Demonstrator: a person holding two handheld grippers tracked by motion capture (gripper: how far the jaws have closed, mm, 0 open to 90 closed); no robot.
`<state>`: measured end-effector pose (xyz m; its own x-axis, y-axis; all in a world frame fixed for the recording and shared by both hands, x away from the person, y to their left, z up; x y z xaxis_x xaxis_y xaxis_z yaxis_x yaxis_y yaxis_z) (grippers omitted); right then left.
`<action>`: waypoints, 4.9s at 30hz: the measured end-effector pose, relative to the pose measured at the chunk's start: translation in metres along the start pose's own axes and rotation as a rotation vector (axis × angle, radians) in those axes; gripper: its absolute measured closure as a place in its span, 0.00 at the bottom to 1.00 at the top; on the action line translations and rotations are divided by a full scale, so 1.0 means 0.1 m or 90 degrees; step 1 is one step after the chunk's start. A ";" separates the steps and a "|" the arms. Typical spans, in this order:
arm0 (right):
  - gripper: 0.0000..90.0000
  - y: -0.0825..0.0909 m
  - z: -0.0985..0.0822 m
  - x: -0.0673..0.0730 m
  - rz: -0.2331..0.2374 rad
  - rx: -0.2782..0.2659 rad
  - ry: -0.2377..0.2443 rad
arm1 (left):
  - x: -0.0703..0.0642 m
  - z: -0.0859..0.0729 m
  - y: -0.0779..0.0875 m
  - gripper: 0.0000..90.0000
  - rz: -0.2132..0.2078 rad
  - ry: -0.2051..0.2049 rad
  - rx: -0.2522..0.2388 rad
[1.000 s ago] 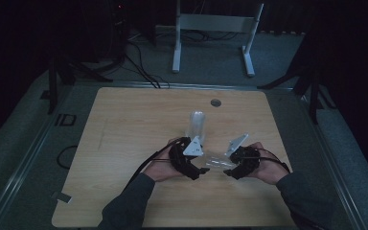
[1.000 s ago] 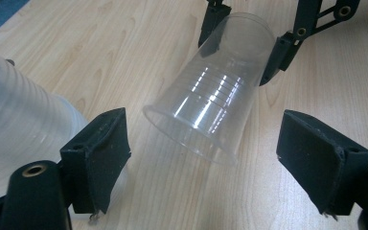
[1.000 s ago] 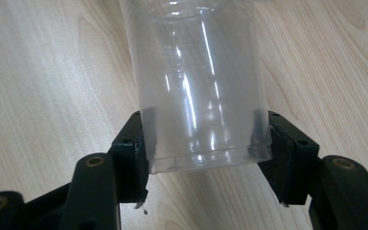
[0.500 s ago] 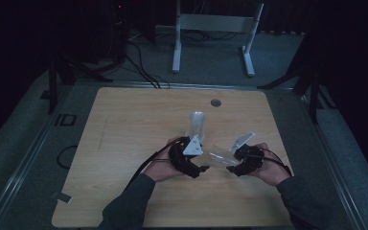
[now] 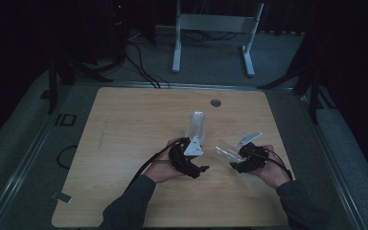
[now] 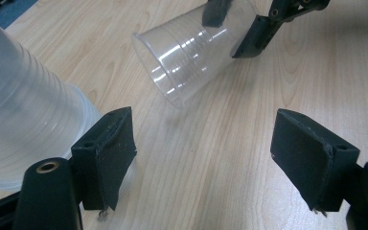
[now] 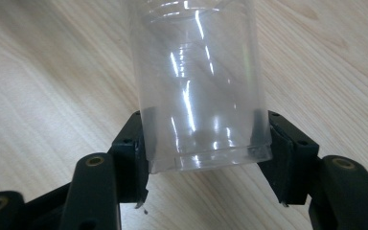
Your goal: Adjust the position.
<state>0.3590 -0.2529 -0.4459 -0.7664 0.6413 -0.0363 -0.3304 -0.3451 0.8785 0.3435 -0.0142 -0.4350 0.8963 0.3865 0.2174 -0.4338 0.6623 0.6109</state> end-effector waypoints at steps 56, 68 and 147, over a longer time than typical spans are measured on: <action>0.46 0.10 -0.15 -0.20 -0.104 -0.117 -0.239 | 0.05 0.01 -0.03 0.26 0.022 0.048 0.001; 0.46 0.09 -0.19 -0.20 -0.136 -0.143 -0.268 | 0.05 0.01 -0.06 0.26 0.033 0.052 0.003; 0.47 0.22 -0.22 0.02 -0.310 -0.365 -0.327 | 0.15 0.33 -0.11 0.29 0.076 0.153 -0.064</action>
<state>0.3378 -0.2745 -0.4374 -0.1770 0.9842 -0.0041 -0.8815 -0.1566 0.4454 0.3648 -0.0366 -0.4133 0.7962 0.5983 0.0898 -0.5527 0.6588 0.5104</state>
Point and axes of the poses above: each handheld gripper's, and its own axes: y roughly backward along the jaws, z roughly out of its top, x roughly to its left, the point moved 2 cm from there along -y, roughly forward along the jaws, and after that the axes turned 5 degrees about z, right-handed, at the moved point
